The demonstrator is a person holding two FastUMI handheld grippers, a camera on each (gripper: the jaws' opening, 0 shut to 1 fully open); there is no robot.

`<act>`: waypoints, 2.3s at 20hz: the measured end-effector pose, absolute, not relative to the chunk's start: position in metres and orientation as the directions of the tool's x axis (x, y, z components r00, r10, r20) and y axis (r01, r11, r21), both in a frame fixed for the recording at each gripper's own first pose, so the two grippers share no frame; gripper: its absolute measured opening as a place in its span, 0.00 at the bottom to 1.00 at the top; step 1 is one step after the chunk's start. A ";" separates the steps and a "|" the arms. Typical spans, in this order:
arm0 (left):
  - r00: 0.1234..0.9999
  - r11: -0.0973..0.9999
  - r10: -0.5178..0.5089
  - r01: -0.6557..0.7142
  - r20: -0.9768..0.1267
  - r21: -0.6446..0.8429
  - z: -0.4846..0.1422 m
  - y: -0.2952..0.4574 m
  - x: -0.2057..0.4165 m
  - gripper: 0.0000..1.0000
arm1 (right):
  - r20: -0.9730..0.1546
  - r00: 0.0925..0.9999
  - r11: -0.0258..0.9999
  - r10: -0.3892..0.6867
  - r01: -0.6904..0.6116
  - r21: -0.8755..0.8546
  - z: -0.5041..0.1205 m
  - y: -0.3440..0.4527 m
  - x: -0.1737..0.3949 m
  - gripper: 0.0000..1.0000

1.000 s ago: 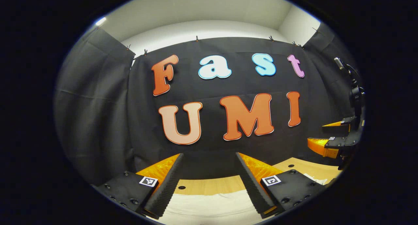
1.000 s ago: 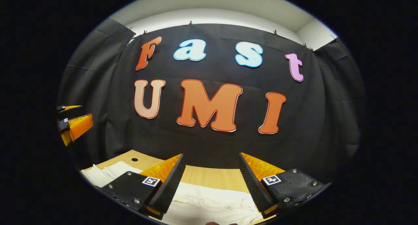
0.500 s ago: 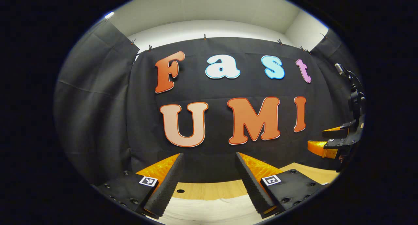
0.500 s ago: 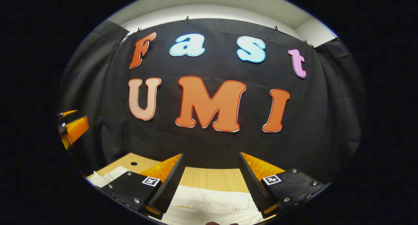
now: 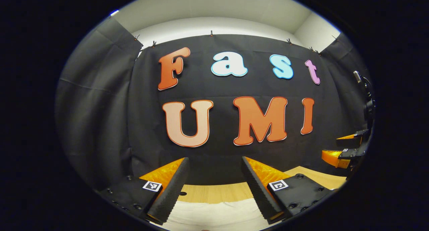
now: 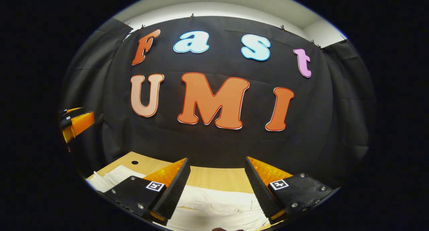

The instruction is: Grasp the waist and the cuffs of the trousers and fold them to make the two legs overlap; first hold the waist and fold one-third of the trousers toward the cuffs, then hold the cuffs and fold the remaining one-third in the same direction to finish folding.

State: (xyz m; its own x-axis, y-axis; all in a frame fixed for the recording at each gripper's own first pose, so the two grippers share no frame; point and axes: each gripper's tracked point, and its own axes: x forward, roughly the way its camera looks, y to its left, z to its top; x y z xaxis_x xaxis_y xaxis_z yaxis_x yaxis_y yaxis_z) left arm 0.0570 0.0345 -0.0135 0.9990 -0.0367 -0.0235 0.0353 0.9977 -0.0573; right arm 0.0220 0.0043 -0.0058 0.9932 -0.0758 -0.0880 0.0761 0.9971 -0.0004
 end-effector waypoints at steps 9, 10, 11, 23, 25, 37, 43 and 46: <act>0.995 0.999 0.015 -0.010 -0.099 0.053 -0.051 0.052 0.018 1.00 | -0.207 0.954 0.976 -0.219 0.216 -0.036 -0.060 -0.070 0.001 0.98; 0.993 0.998 0.032 -0.025 -0.118 0.064 -0.059 0.060 0.011 1.00 | -0.225 0.948 0.974 -0.224 0.221 -0.041 -0.069 -0.076 0.001 0.98; 0.990 0.997 0.047 -0.037 -0.135 0.070 -0.064 0.067 0.006 1.00 | -0.245 0.943 0.974 -0.226 0.224 -0.038 -0.076 -0.080 0.000 0.98; 0.888 0.992 0.124 -0.125 -0.442 0.026 -0.182 0.128 -0.064 1.00 | -0.503 0.841 0.971 -0.199 0.239 0.015 -0.175 -0.107 -0.019 0.98; 0.850 0.988 0.125 -0.156 -0.512 -0.018 -0.209 0.139 -0.077 1.00 | -0.561 0.809 0.969 -0.177 0.242 0.042 -0.192 -0.108 -0.023 0.98; 0.549 0.875 0.055 -0.429 -0.834 -0.225 -0.346 0.174 -0.146 0.97 | -0.824 0.566 0.897 0.001 0.364 0.251 -0.298 -0.118 -0.066 0.98; 0.424 0.716 -0.040 -0.620 -0.905 -0.322 -0.406 0.191 -0.186 0.98 | -0.867 0.494 0.810 0.058 0.484 0.330 -0.331 -0.124 -0.085 0.94; 0.401 0.629 -0.066 -0.694 -0.914 -0.350 -0.426 0.209 -0.200 0.98 | -0.882 0.467 0.786 0.062 0.522 0.332 -0.343 -0.131 -0.094 0.94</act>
